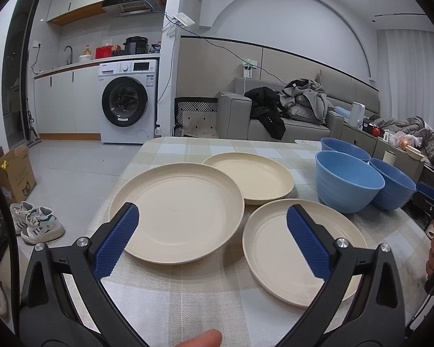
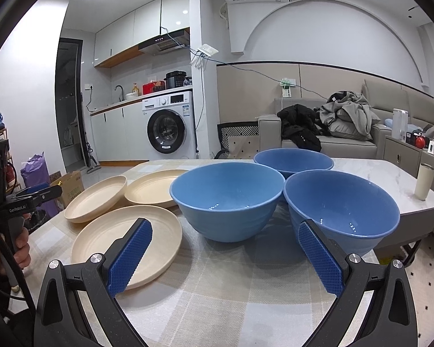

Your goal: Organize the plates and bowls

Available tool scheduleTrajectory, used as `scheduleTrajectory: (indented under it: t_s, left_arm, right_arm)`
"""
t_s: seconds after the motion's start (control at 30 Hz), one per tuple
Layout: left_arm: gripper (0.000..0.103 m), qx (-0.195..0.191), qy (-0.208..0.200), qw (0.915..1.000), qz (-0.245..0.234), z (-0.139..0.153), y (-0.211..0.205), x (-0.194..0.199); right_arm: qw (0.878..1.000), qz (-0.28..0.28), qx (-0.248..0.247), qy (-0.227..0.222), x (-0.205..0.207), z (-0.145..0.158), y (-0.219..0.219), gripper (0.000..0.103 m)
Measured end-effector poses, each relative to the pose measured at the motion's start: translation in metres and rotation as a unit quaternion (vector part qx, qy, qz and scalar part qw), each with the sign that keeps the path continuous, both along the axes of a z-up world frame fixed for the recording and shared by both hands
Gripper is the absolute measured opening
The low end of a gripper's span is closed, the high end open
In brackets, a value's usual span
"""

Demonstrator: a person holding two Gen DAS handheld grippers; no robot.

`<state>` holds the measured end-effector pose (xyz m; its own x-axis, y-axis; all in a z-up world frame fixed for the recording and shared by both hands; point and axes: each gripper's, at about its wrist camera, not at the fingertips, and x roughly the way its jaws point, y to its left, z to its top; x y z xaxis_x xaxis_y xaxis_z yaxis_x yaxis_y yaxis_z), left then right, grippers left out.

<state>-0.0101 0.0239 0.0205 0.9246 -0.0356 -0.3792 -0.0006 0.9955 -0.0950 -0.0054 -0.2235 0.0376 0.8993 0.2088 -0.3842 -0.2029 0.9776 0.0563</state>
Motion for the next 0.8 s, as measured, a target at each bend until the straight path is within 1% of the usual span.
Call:
scheduleTrajectory:
  t_s: [0.2, 0.3, 0.43, 0.63, 0.8]
  left_arm:
    - [0.102, -0.006, 0.006, 0.9998, 0.016, 0.016, 0.010, -0.008]
    - [0.102, -0.012, 0.014, 0.9996, 0.020, 0.024, 0.013, -0.012]
    - [0.102, -0.006, 0.035, 0.9990, 0.028, 0.032, 0.014, -0.011]
    - [0.102, 0.002, 0.048, 0.9982, 0.035, 0.048, 0.021, -0.014]
    - [0.102, -0.008, 0.052, 0.9978, 0.041, 0.057, 0.028, -0.017]
  right_arm:
    - [1.000, 0.012, -0.008, 0.002, -0.002, 0.014, 0.009, 0.103]
    - [1.000, 0.017, -0.012, 0.013, 0.000, 0.021, 0.018, 0.103]
    - [0.999, 0.023, -0.015, 0.020, 0.004, 0.031, 0.029, 0.103]
    - [0.998, 0.046, -0.001, 0.037, 0.010, 0.045, 0.044, 0.103]
    - [0.998, 0.057, 0.007, 0.038, 0.015, 0.058, 0.059, 0.103]
